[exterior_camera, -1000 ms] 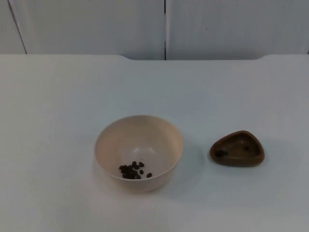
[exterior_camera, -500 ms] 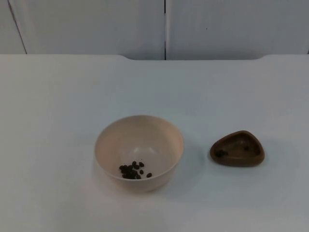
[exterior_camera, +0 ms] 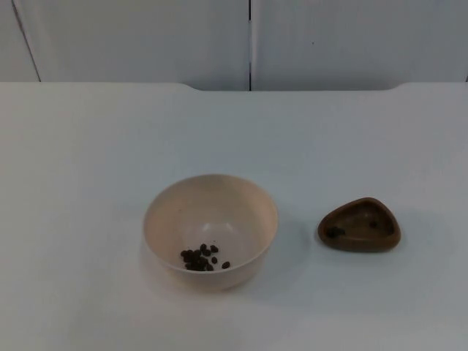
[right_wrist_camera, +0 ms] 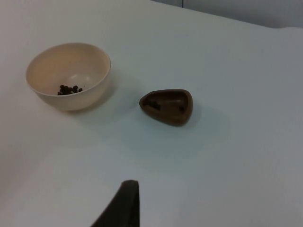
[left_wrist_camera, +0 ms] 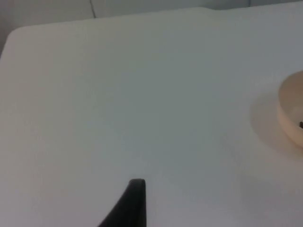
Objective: Pick up the bowl with the left hand and pour the coffee beans from the cup into the bowl with the right hand.
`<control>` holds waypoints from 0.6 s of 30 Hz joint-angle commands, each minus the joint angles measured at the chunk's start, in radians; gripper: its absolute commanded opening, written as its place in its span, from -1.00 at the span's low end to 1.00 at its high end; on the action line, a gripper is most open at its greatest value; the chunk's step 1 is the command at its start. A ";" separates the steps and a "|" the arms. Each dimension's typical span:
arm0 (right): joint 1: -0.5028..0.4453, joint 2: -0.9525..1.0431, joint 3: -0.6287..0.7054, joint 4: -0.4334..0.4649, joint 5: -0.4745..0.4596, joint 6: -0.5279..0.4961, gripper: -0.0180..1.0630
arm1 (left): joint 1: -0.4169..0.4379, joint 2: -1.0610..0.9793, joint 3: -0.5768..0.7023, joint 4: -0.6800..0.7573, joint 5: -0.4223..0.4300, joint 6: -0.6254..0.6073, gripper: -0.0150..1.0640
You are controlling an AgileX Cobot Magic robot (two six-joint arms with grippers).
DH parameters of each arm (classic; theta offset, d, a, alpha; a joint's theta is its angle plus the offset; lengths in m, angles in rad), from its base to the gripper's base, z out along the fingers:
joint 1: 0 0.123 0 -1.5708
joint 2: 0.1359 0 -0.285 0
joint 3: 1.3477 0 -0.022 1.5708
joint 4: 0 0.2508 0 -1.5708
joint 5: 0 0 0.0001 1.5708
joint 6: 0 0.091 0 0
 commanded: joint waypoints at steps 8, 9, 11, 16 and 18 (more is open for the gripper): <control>-0.002 -0.004 0.002 0.002 -0.005 0.004 0.98 | 0.162 -0.005 0.001 0.008 0.001 -0.005 0.97; -0.002 -0.004 0.002 0.002 -0.005 0.004 0.98 | 0.162 -0.005 0.001 0.008 0.001 -0.005 0.97; -0.002 -0.004 0.002 0.002 -0.005 0.004 0.98 | 0.193 -0.005 0.001 0.008 0.001 -0.005 0.97; -0.004 -0.004 0.002 0.002 -0.005 0.004 0.98 | 0.216 -0.005 0.001 0.010 0.001 -0.005 0.97; -0.006 -0.004 0.002 0.002 -0.005 0.004 0.98 | 0.216 -0.005 0.001 0.012 0.001 -0.005 0.97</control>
